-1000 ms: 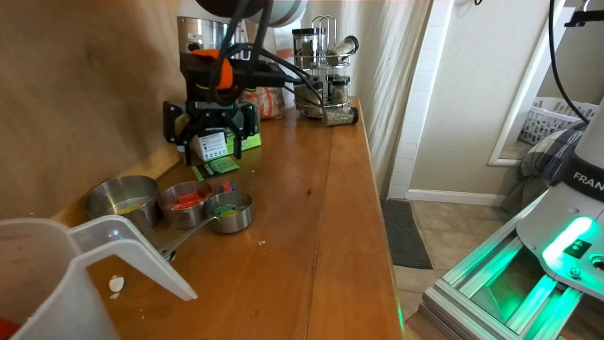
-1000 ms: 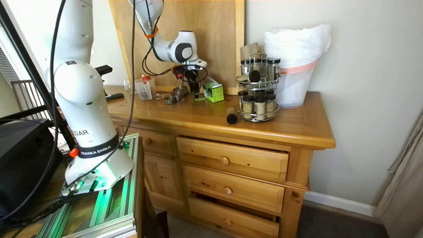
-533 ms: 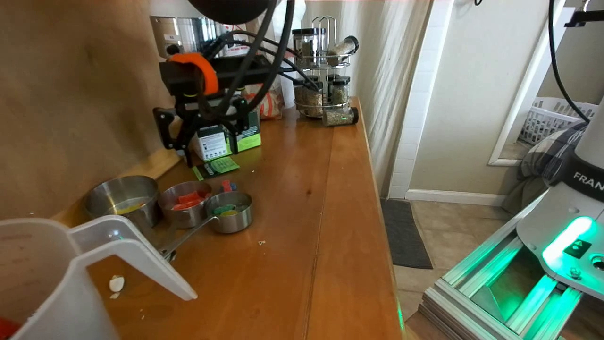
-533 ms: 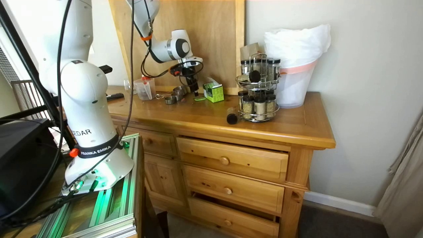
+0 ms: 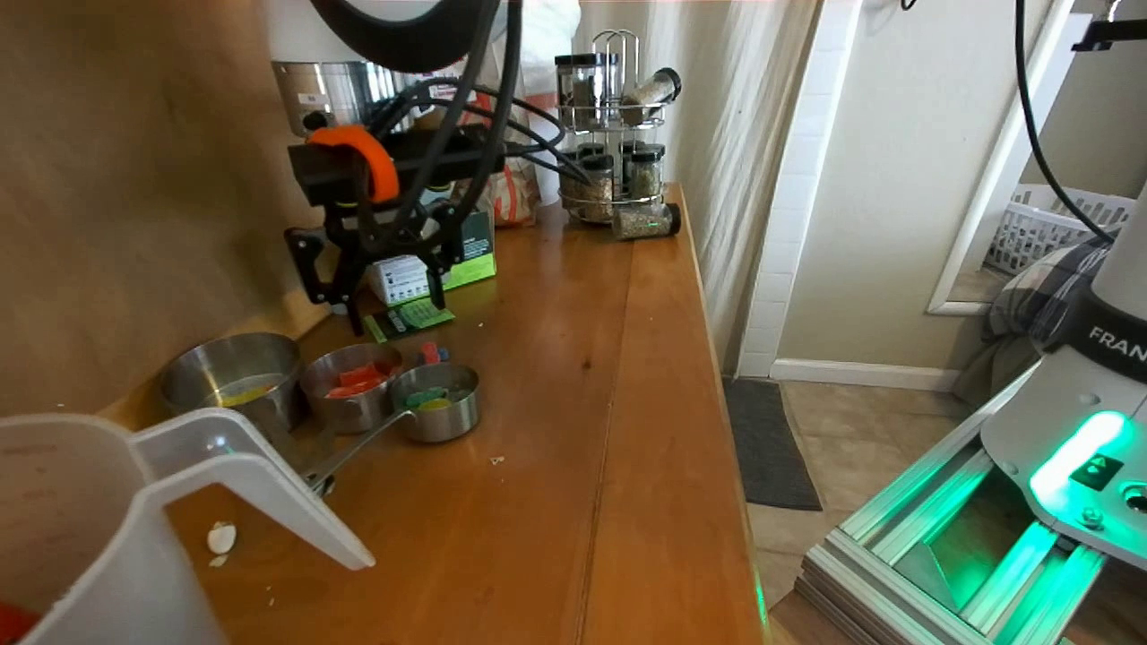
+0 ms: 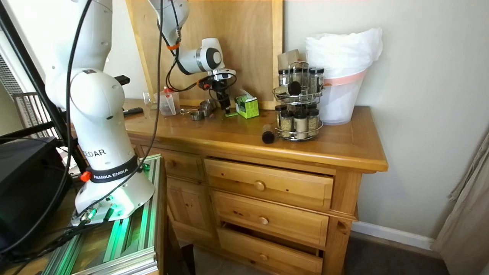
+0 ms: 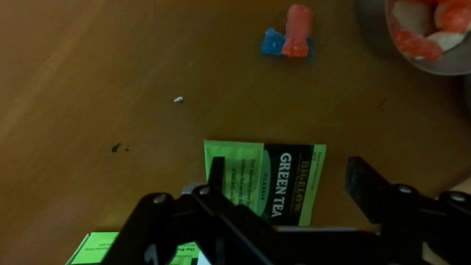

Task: Put the green object into the box

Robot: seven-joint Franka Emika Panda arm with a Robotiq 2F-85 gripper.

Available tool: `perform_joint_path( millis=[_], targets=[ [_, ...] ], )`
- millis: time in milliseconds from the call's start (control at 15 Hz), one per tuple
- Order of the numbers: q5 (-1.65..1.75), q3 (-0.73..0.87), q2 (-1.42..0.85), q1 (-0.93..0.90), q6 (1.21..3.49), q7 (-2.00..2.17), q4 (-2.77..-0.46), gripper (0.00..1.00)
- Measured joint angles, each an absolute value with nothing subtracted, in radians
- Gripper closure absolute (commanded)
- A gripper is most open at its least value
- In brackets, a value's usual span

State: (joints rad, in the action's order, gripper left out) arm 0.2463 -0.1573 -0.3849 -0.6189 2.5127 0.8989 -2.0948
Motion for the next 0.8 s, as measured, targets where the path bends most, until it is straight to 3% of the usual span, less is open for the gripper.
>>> perform_joint_path(
  millis=[200, 533, 667, 800],
  targets=[
    [0.246, -0.155, -0.410, -0.619, 2.515, 0.899, -2.069, 0.52],
    [0.246, -0.149, -0.429, -0.619, 2.515, 0.899, -2.040, 0.88],
    [0.246, -0.148, -0.431, -0.619, 2.514, 0.899, -2.034, 1.00],
    [0.246, -0.146, -0.431, -0.619, 2.514, 0.899, -2.033, 1.00]
  ],
)
